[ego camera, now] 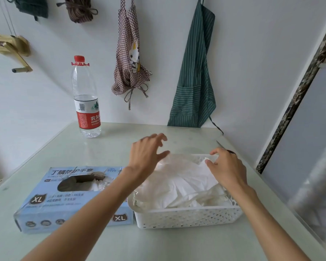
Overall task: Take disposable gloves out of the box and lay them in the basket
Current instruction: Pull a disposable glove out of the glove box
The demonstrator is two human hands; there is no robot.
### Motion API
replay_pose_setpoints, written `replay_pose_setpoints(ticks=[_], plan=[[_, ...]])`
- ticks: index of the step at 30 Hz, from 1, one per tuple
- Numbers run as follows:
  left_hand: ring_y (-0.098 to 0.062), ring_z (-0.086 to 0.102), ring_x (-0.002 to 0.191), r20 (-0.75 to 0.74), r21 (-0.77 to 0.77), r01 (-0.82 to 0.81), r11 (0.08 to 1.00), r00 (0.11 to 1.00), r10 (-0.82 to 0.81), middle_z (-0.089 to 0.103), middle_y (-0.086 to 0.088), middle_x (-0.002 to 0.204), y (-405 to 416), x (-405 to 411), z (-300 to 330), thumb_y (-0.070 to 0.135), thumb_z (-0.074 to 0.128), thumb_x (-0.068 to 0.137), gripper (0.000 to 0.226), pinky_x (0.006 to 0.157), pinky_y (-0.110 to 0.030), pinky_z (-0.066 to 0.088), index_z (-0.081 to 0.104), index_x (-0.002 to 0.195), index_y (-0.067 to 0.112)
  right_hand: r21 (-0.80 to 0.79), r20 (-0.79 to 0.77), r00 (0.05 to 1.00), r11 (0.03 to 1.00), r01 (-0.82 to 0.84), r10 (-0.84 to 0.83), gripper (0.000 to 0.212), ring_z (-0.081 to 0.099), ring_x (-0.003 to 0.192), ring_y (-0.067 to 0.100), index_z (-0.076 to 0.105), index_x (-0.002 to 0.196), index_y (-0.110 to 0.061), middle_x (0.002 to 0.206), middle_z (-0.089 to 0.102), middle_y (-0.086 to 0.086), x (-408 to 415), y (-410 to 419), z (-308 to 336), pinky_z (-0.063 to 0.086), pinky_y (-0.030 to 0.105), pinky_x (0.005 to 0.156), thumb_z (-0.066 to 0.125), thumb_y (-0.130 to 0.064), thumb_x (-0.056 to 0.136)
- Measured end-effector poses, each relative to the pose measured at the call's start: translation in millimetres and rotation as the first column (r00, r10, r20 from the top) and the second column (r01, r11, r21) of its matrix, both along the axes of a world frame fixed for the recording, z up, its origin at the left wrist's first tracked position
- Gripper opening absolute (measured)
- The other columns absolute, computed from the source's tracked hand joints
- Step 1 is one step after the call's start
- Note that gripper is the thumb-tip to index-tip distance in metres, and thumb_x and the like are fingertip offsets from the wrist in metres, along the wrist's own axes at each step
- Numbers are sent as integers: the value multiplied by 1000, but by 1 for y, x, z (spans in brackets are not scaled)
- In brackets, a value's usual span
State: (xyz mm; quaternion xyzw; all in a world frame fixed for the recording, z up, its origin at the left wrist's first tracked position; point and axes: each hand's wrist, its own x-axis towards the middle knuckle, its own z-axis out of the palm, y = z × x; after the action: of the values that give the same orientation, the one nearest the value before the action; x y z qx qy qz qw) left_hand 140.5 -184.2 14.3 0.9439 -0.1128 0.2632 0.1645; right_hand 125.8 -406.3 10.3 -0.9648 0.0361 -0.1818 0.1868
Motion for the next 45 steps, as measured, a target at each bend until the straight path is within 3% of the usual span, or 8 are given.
replay_pose_setpoints(ticks=[6,8,11,18,29,33,38,45], plan=[[-6,64,97,-95,-118,209,971,971,-220,67,18,111,29,-29,15,24,57,93,24,87,-31,52,64,113,36,110,190,957,964,-241,218,13,59,76,7,63,104,-23,88,60,-8,-17,0,1,49,28,66,62,-21,91],[-7,49,125,-341,32,364,931,879,-332,50,15,139,25,-38,12,41,47,97,38,106,-26,35,50,134,34,95,17,927,922,-375,375,22,59,103,7,59,118,-27,119,60,-8,-19,4,-3,47,26,87,51,-27,97],[-5,6,146,-614,215,452,865,752,-240,7,8,159,22,-44,2,63,31,92,76,117,-25,3,8,153,25,26,-480,770,885,-465,420,57,7,147,8,15,152,-33,159,7,-13,-20,1,-9,14,33,116,30,-51,99],[-11,-12,146,-658,557,418,718,750,74,-15,4,159,10,-46,-11,80,23,82,98,119,-40,-10,-15,150,22,-65,-713,620,850,-522,326,79,-24,142,7,-17,150,-30,155,-28,-10,-13,-3,-18,-5,41,119,23,-66,92],[-10,-12,146,-666,433,391,812,746,-4,-12,7,159,26,-43,5,81,11,75,96,119,-41,-10,-11,151,28,134,-319,836,895,-426,446,47,22,141,8,36,144,-19,153,26,-5,-15,-25,-3,16,21,112,41,-8,99],[-14,-8,147,-596,547,367,752,801,43,-7,3,160,20,-44,-5,77,18,84,90,119,-44,-8,-5,152,23,47,-482,791,913,-406,377,53,16,145,16,21,151,-17,159,11,-2,-13,-23,-10,18,31,117,35,-11,100],[-16,10,146,-522,383,296,875,851,-60,11,3,160,32,-53,8,73,23,84,84,120,-41,5,10,152,25,-11,-282,879,914,-405,386,49,24,140,9,35,145,-22,151,28,-9,-26,-21,1,25,25,110,46,-14,98],[-7,50,104,-220,422,205,883,968,-120,66,18,105,53,-73,19,55,54,88,30,93,-24,31,67,102,33,232,-285,741,794,-562,608,27,46,109,1,60,106,-43,116,49,-16,-53,24,14,38,27,98,70,-44,81]])
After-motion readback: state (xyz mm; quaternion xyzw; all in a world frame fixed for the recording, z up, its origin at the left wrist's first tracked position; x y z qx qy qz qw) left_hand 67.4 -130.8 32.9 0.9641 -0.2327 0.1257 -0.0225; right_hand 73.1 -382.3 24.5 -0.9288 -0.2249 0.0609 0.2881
